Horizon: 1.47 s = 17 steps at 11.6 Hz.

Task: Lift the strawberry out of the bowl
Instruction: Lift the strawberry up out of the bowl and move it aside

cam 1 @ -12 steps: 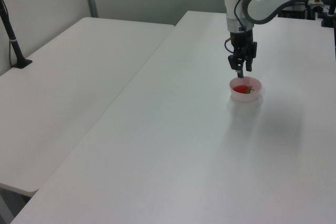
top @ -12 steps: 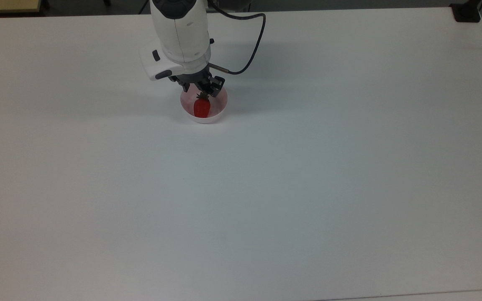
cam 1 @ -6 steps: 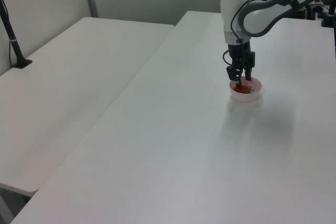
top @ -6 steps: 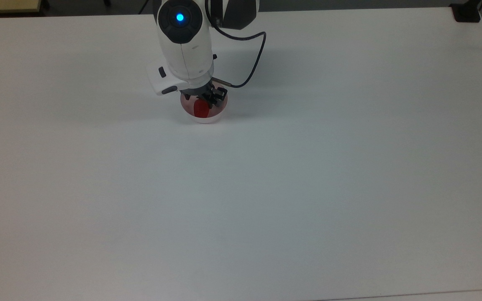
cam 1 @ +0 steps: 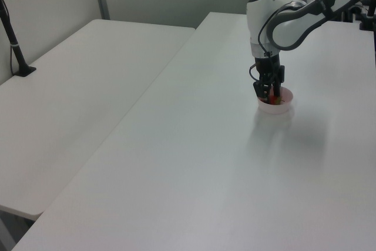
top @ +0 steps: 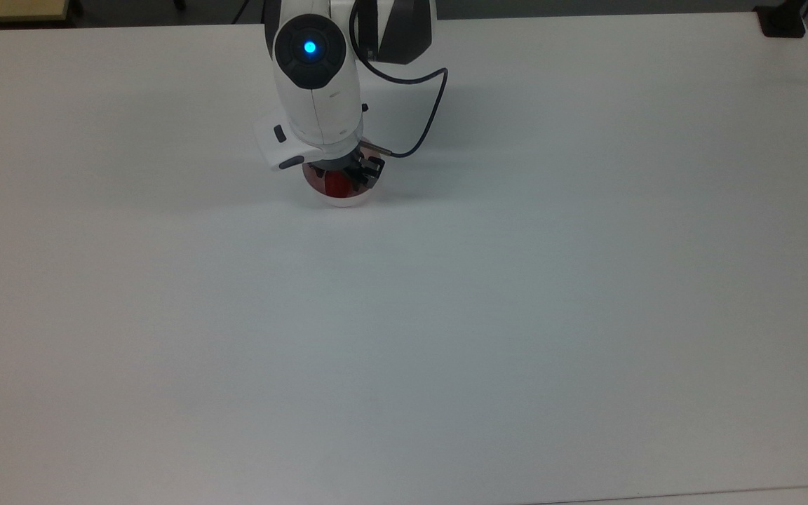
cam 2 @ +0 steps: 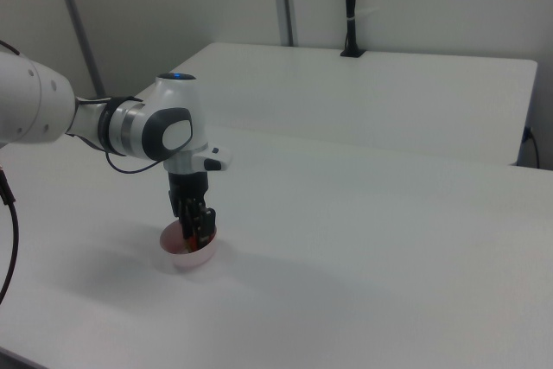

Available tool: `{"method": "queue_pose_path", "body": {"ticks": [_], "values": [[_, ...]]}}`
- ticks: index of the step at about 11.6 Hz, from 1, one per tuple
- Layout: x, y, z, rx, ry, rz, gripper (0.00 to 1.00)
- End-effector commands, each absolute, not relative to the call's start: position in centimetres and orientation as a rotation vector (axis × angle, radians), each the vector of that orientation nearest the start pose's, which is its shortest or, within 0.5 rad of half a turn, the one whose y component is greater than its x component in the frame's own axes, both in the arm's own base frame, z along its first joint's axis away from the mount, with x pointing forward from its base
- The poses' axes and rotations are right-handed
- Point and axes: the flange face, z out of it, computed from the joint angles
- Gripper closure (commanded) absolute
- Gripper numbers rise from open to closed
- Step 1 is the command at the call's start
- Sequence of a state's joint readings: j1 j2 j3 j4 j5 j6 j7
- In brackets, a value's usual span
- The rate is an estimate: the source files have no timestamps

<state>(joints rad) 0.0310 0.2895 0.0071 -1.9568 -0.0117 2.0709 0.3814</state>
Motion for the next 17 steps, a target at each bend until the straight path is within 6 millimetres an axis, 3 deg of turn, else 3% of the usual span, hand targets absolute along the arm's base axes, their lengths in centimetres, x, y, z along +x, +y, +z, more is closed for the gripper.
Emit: {"method": "queue_pose_path", "body": {"ticks": [1, 2, 3, 5, 8, 10, 11, 13, 17], "values": [[58.4, 2.5, 31.0, -3.128, 0.505, 0.234, 0.6], [58.5, 2.5, 31.3, -3.13, 0.493, 0.23, 0.78], [58.4, 2.5, 32.0, -3.13, 0.49, 0.227, 0.84], [58.0, 2.6, 33.8, -3.131, 0.49, 0.27, 0.84], [58.7, 2.4, 38.4, -3.134, 0.46, 0.283, 0.84], [60.0, 0.3, 42.1, -3.146, 0.326, 0.293, 0.84], [60.4, -2.2, 42.7, -3.147, 0.29, 0.265, 0.84], [61.5, -5.1, 41.1, -3.222, 0.128, 0.194, 0.82], [63.8, -12.4, 34.9, -3.3, 0.092, 0.044, 0.79]]}}
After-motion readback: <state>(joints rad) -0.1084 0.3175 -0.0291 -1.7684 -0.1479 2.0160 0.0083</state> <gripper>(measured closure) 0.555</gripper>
